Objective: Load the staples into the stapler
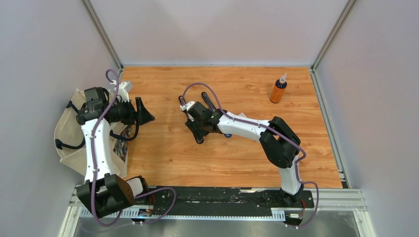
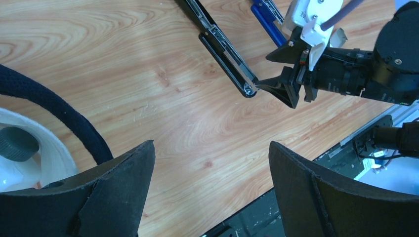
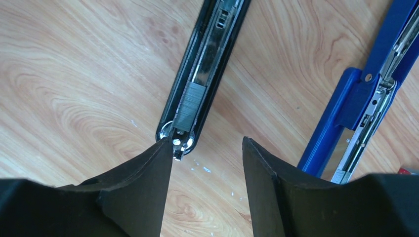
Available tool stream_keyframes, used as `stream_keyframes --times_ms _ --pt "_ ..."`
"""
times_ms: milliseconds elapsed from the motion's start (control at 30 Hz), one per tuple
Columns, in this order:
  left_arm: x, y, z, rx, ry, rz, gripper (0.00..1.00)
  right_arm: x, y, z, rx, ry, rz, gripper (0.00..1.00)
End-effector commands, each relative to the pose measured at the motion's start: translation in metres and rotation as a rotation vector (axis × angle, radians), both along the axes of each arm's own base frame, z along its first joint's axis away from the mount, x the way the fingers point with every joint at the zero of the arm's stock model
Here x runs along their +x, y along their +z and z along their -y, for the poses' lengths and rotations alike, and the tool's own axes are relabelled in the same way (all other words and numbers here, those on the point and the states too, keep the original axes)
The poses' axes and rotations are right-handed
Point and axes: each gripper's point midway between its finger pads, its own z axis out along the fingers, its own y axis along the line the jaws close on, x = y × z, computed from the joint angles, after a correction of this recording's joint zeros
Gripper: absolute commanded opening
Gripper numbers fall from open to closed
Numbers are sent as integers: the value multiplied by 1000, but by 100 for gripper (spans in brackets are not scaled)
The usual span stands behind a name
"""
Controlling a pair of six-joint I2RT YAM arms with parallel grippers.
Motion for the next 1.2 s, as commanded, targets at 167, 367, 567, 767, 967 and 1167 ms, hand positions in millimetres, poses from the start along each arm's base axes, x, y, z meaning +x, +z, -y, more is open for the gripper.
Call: stream_keyframes --times_ms 167,367,567,767,967,1167 --pt "11 17 0 -2 -48 88 93 13 45 -27 97 -8 106 57" --pt "18 25 4 -20 -50 140 93 5 16 -31 52 1 56 56" --pt "26 27 7 2 -58 173 93 9 0 -30 13 -16 49 50" --pt "30 35 14 2 -75 206 93 10 -8 -27 -14 -5 51 41" --pt "28 33 20 -10 -87 200 93 1 -13 -22 -39 61 29 29" --pt "28 28 20 -1 -96 202 93 -6 -16 -11 -48 126 3 22"
